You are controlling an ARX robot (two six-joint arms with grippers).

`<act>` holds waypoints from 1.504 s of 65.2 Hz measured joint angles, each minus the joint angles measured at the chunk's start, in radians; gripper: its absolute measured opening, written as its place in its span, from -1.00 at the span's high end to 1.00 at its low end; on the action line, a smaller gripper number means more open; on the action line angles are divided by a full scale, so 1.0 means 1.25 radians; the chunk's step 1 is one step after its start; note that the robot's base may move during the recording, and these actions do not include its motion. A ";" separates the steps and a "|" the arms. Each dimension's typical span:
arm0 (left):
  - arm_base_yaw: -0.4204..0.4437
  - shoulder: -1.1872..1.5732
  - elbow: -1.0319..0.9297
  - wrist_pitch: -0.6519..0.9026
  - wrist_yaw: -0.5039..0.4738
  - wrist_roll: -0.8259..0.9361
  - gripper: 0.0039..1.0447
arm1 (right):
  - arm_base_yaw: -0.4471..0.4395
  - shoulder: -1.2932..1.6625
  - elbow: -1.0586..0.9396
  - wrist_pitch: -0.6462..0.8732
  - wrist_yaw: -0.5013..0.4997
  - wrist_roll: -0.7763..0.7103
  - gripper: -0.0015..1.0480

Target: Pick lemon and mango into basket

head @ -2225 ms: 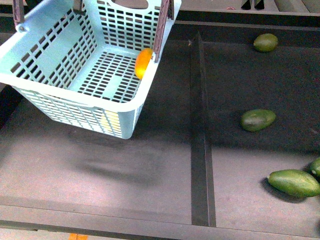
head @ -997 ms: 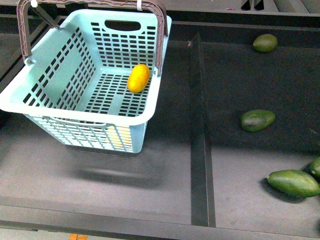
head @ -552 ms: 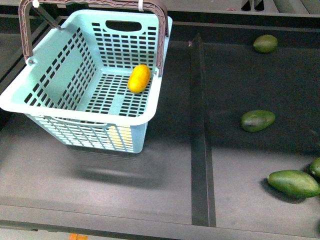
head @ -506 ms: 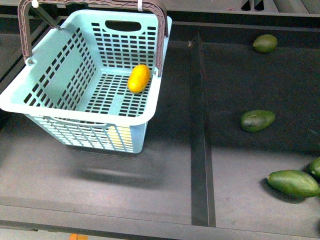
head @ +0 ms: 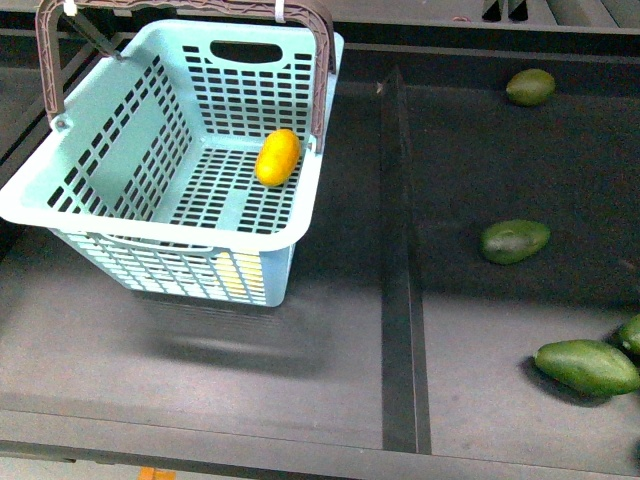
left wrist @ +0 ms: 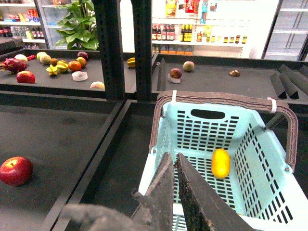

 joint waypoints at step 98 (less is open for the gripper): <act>0.000 -0.358 0.000 -0.358 0.000 0.000 -0.56 | 0.000 0.000 0.000 0.000 0.000 0.000 -0.83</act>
